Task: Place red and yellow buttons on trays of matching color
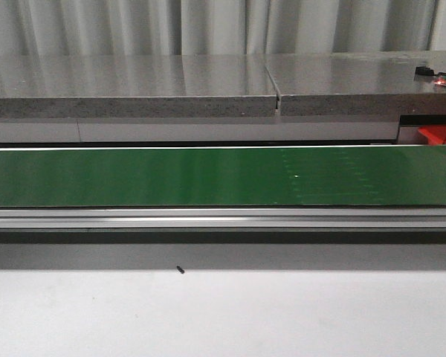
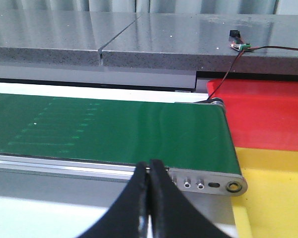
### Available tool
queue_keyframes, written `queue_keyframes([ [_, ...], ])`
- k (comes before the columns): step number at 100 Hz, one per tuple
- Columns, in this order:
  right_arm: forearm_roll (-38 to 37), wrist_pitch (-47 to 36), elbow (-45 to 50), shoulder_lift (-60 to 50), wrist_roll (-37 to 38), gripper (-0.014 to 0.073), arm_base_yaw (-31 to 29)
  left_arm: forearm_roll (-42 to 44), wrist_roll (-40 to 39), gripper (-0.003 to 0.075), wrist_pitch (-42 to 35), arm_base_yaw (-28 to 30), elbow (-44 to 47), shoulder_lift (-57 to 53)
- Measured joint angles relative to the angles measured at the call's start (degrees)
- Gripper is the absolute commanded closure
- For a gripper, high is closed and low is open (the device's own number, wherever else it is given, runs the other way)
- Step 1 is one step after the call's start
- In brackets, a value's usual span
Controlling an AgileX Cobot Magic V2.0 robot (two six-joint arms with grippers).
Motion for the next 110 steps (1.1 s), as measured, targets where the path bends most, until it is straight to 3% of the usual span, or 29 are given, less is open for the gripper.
queue_keyframes([
  [55,-0.09,0.00,0.00,0.00,0.00,0.0663,0.00,-0.92,0.00,0.0741,1.36,0.00,-0.90,0.00],
  [78,-0.09,0.00,0.00,0.00,0.00,0.0663,0.00,-3.00,0.00,0.0741,13.80,0.00,-14.11,4.29],
  [110,-0.09,0.00,0.00,0.00,0.00,0.0663,0.00,-3.24,0.00,0.0741,34.76,0.00,-35.24,24.71],
])
